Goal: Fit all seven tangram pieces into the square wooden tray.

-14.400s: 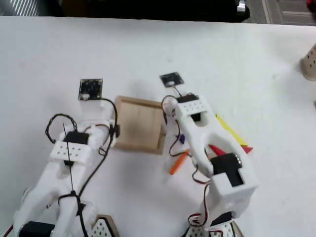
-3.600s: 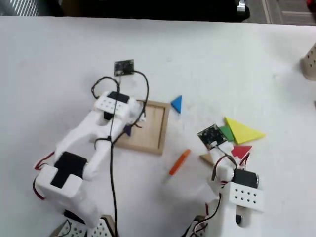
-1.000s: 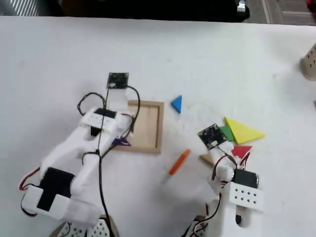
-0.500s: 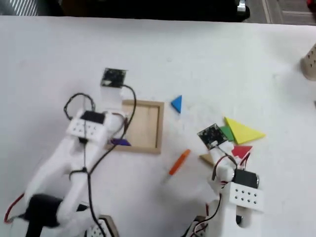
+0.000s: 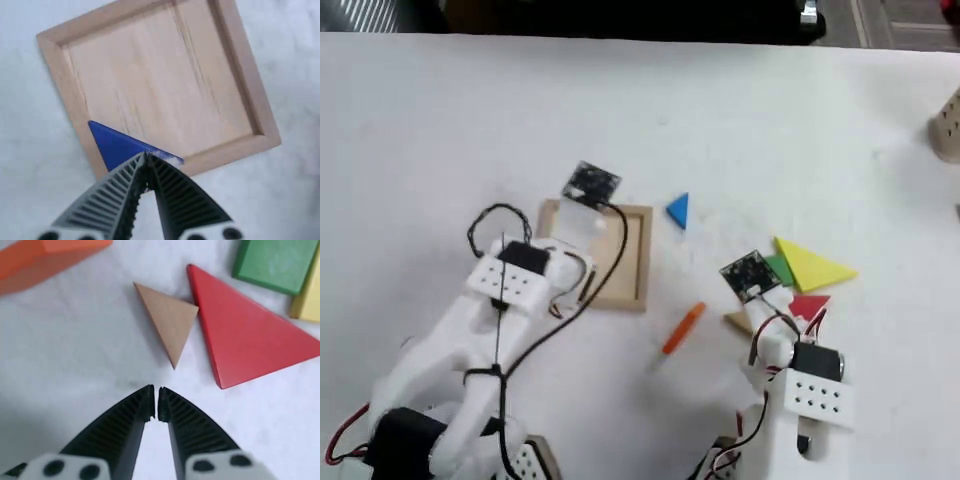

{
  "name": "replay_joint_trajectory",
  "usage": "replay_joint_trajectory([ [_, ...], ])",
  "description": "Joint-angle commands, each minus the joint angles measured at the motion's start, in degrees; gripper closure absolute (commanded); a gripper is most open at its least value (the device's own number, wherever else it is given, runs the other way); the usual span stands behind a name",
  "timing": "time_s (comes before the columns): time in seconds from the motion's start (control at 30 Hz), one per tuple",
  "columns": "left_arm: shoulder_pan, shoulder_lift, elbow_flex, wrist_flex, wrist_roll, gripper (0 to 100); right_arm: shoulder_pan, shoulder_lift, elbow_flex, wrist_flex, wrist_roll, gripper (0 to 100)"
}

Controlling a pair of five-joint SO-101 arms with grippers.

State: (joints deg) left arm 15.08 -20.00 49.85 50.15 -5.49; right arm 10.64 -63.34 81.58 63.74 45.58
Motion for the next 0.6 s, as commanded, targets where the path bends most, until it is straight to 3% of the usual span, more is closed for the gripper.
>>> replay_joint_trajectory([
  [0.0, 0.66, -2.95, -2.29, 0.53, 4.75, 98, -0.13, -1.01, -0.35, -0.75, 0.18, 98.1],
  [0.43, 1.19, -2.95, -1.93, -0.26, 4.84, 98, -0.31, -1.01, -0.35, -0.84, 0.18, 98.1],
  [0.57, 1.36, -2.59, -1.85, -0.18, -0.18, 98, -0.31, -0.84, -0.26, -1.54, 0.18, 98.1],
])
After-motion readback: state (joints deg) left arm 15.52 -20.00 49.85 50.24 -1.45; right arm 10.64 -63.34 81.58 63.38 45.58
